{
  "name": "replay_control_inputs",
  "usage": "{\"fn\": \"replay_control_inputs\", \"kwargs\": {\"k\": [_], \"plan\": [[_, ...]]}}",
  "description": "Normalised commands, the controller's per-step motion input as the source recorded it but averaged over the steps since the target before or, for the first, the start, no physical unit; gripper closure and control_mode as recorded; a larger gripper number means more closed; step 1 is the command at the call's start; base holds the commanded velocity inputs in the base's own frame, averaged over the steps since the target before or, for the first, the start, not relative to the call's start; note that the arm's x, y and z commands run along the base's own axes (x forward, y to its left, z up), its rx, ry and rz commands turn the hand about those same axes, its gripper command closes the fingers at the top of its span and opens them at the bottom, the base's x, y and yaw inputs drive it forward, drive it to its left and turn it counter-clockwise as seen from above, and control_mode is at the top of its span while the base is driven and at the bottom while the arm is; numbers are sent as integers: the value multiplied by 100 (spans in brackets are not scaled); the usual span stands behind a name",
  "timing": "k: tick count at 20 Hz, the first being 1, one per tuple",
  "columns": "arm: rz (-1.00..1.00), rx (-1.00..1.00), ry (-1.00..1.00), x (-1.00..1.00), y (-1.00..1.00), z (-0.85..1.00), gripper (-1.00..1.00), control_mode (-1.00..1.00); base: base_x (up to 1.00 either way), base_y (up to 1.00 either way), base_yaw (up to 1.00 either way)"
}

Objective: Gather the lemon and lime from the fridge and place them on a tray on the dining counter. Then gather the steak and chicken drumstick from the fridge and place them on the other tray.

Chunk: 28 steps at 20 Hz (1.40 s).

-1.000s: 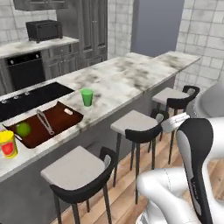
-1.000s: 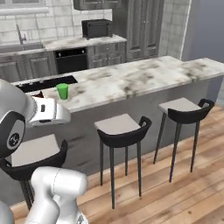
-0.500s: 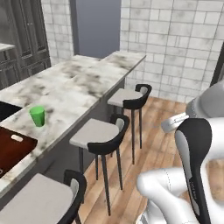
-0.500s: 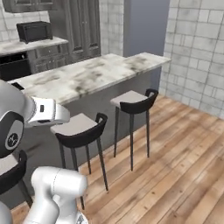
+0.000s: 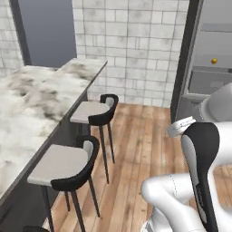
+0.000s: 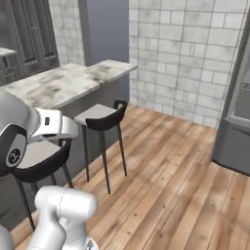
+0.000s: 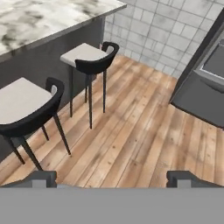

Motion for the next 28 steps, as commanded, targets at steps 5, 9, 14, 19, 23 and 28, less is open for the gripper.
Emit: {"fn": "replay_control_inputs", "kwargs": {"k": [5, 9, 14, 19, 23, 28], "plan": [[0, 0, 0, 0, 0, 0, -100, 100, 47, -47, -41], [0, 0, 0, 0, 0, 0, -100, 100, 62, -28, -44], [0, 0, 0, 0, 0, 0, -100, 100, 67, -19, -46], [0, 0, 0, 0, 0, 0, -100, 100, 74, -4, -43], [0, 0, 0, 0, 0, 0, -100, 100, 81, 0, -39], [0, 0, 0, 0, 0, 0, -100, 100, 85, 0, -33]]}}
